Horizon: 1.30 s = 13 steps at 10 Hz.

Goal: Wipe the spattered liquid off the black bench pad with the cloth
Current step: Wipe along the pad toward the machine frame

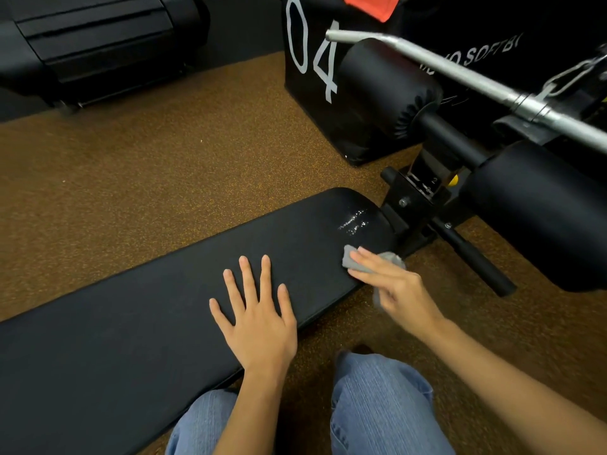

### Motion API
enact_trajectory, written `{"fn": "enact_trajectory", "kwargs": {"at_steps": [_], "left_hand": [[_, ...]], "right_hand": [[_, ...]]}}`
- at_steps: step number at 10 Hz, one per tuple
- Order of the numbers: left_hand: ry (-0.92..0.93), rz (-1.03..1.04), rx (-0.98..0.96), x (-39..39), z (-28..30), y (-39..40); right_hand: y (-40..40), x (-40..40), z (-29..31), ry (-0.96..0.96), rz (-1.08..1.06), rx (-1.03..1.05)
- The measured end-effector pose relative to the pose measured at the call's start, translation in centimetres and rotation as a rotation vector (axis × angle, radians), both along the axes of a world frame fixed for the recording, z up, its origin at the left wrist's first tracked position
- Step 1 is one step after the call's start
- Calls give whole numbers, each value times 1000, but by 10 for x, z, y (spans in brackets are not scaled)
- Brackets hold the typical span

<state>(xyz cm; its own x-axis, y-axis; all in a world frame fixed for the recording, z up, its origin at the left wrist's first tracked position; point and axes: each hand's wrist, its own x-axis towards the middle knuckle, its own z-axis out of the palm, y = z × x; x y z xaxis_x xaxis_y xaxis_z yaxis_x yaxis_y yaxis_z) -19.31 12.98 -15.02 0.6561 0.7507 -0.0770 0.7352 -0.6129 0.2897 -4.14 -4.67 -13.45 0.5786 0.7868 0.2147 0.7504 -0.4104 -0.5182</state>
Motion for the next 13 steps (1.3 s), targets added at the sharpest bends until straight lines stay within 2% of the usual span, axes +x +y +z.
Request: {"fn": "enact_trajectory", "kwargs": {"at_steps": [1,2,3,4,5,6,7,8,9,10,11,12,13], "left_hand": [[2,-1,1,-1,0,0],[4,0,-1,-1,0,0],[2,4,11,0,1,-2],[1,2,14,0,0,-1],[-4,-3,8,-1,-1,0],[-1,5,15,0,-2,-1],[-8,13,21,1,-3,-2],[-16,17,27,2,-4,-3],[-25,21,33,2,-5,-3],[-38,21,32,2,-6,-3],[-41,20,38,2,-7,-3],[-41,23,51,2,-10,-3],[-48,29,64,3,-12,-3]], "right_hand": [[-15,22,4,17,-44,-16],[1,49,8,94,-340,61],[20,34,6,68,-321,59],[3,8,-1,-13,-17,-33],[-8,28,2,-38,-66,-36],[16,60,5,26,-335,41],[47,73,6,51,-426,78],[58,51,7,63,-231,62],[42,27,1,10,58,-37],[31,52,2,-76,12,-66],[55,82,6,-50,-269,-9],[82,62,1,14,-246,3],[66,22,-8,-18,62,-20]]}}
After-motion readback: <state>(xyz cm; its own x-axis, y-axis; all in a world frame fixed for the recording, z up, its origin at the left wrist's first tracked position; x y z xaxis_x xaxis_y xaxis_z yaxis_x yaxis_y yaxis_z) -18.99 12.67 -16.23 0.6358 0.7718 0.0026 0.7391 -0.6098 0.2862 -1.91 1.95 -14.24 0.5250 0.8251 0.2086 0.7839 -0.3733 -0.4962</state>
